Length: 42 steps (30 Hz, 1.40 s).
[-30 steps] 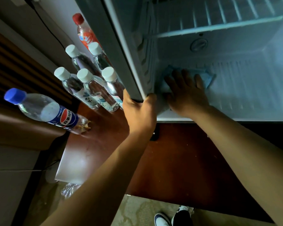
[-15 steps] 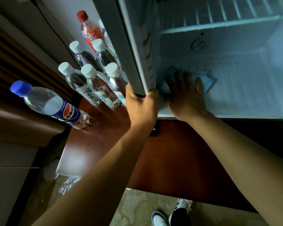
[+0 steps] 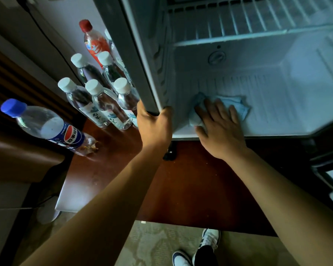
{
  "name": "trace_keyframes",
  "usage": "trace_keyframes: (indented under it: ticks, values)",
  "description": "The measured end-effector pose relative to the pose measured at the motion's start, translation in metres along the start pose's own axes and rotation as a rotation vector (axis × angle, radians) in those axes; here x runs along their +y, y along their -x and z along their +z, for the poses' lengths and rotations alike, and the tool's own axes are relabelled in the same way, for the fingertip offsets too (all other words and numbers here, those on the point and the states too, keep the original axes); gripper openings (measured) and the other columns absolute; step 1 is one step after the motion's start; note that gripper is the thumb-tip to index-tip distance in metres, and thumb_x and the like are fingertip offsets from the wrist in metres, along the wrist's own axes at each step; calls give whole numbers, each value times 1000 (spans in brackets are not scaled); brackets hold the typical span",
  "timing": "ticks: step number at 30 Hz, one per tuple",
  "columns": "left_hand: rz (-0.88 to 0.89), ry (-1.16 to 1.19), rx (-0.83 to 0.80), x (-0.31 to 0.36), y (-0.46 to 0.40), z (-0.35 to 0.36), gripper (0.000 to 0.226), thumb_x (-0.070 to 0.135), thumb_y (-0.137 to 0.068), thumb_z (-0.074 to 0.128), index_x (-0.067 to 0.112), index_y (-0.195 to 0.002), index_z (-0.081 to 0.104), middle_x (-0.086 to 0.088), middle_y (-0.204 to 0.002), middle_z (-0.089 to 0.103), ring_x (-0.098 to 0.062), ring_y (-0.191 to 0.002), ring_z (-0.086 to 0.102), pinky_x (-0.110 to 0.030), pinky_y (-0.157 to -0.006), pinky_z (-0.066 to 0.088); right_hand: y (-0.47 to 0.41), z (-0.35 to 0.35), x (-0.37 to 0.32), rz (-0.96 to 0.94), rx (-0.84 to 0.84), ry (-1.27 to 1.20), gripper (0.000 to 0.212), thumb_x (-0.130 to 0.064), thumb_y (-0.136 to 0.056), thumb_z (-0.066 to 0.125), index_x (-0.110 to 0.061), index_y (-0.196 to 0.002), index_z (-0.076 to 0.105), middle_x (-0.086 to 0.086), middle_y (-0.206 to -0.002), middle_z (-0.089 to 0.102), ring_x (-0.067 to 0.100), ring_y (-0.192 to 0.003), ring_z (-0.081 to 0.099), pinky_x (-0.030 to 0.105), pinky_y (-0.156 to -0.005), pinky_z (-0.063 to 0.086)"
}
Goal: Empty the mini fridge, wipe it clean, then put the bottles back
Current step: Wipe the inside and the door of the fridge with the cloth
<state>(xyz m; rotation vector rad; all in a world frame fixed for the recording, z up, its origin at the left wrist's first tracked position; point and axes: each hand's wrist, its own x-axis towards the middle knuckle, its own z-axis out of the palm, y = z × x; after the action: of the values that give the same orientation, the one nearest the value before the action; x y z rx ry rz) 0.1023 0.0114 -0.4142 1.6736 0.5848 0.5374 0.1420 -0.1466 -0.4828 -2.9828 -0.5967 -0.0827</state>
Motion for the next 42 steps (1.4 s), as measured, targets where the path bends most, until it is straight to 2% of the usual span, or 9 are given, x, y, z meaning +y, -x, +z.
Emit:
trace_keyframes:
  ticks: [8, 15, 21, 24, 28, 32, 37, 39, 42]
  values:
    - [-16, 6, -5, -2, -3, 2, 46, 21, -61, 62, 8, -105, 60, -12, -98, 67, -17, -82, 61, -15, -60, 48, 3, 5, -43, 217, 22, -61, 64, -49, -95, 31, -33, -154, 11, 6, -163, 8, 33, -149, 0, 60, -117, 1]
    - [-4, 33, -9, -1, -3, 1, 40, 18, -62, 63, 8, -100, 60, -16, -97, 67, -14, -80, 60, -15, -59, 48, 7, 5, -42, 111, 32, -79, 62, -46, -95, 35, -35, -153, 16, 6, -163, 11, 32, -149, 3, 60, -116, 5]
    - [-14, 64, -8, 3, -1, 1, 26, 14, -62, 62, 22, -86, 58, -3, -79, 65, -16, -76, 62, -40, -69, 57, 11, 5, -32, 26, 60, -74, 60, -46, -91, 38, -35, -150, 27, 7, -161, 21, 31, -148, 13, 58, -116, 8]
    - [-33, 59, -13, 2, -1, 1, 28, 13, -64, 63, 24, -89, 60, -2, -87, 70, -25, -87, 68, -49, -78, 58, 17, 5, -25, -6, 72, -55, 58, -46, -93, 37, -35, -149, 28, 6, -160, 22, 31, -148, 13, 57, -116, 8]
    - [-20, -157, 47, -12, 25, 3, 42, 15, -78, 61, 19, -120, 56, 14, -94, 67, -12, -91, 64, -16, -75, 49, 31, 3, -8, -80, 34, -20, 60, -51, -96, 31, -36, -153, 17, 3, -162, 15, 29, -150, 5, 55, -118, 6]
    - [25, -356, 23, -37, 74, 8, 81, 15, -84, 62, 20, -154, 21, -3, -145, 43, -15, -122, 50, -26, -95, 41, 41, -2, 5, -119, 3, -40, 64, -53, -93, 33, -36, -153, 15, -2, -163, 13, 26, -150, 4, 54, -119, 4]
    - [159, -511, -66, -58, 93, 8, 87, 0, -81, 60, 7, -156, 17, -16, -160, 15, -38, -136, 43, -47, -106, 45, 38, -3, 15, -141, -1, -82, 65, -51, -93, 40, -37, -153, 20, -3, -162, 16, 25, -150, 6, 53, -119, 3]
    - [236, -561, -101, -64, 95, 8, 80, -3, -78, 58, 5, -152, 28, -23, -159, 13, -39, -141, 34, -31, -114, 35, 33, -1, 16, -145, 9, -85, 65, -49, -92, 41, -36, -152, 22, -2, -162, 18, 26, -150, 8, 54, -119, 4]
    - [373, -642, -222, -71, 106, 12, 68, -1, -75, 57, 5, -142, 43, -22, -158, 19, -33, -143, 30, -11, -108, 27, 23, -1, 21, -136, 12, -100, 65, -51, -89, 37, -37, -151, 26, -3, -161, 22, 25, -150, 11, 54, -118, 4]
